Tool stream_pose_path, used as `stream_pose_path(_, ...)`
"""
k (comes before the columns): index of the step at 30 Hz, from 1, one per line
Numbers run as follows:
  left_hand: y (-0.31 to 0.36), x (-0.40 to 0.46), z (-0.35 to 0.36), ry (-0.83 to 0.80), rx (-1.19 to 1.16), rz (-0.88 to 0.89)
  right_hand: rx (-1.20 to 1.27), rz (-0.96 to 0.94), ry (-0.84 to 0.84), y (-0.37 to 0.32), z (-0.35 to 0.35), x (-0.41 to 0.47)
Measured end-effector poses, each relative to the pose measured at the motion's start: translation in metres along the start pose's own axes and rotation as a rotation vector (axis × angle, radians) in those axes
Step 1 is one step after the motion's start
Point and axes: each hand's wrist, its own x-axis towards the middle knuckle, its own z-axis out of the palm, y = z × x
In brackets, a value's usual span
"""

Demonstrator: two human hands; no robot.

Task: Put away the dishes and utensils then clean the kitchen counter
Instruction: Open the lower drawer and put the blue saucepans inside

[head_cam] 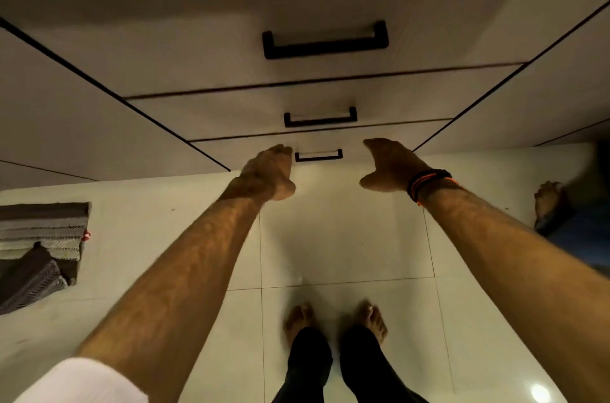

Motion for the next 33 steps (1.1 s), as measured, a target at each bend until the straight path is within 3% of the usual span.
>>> stream_pose_path(9, -0.016, 0.142, 0.122, 0.077, -0.035, 0.021, -0.168, -0.145, 0.085, 0.023, 0.119, 0.135)
stream_pose_path(17, -0.021, 0.226, 0.166, 0.136, 0.040, 0.026, -0.324, -0.176, 0.128, 0.030, 0.165, 0.223)
stream_pose_path(33, -0.020, 0.179, 0.161, 0.092, 0.073, 0.023, -0.268, -0.172, 0.193, 0.032, 0.187, 0.186)
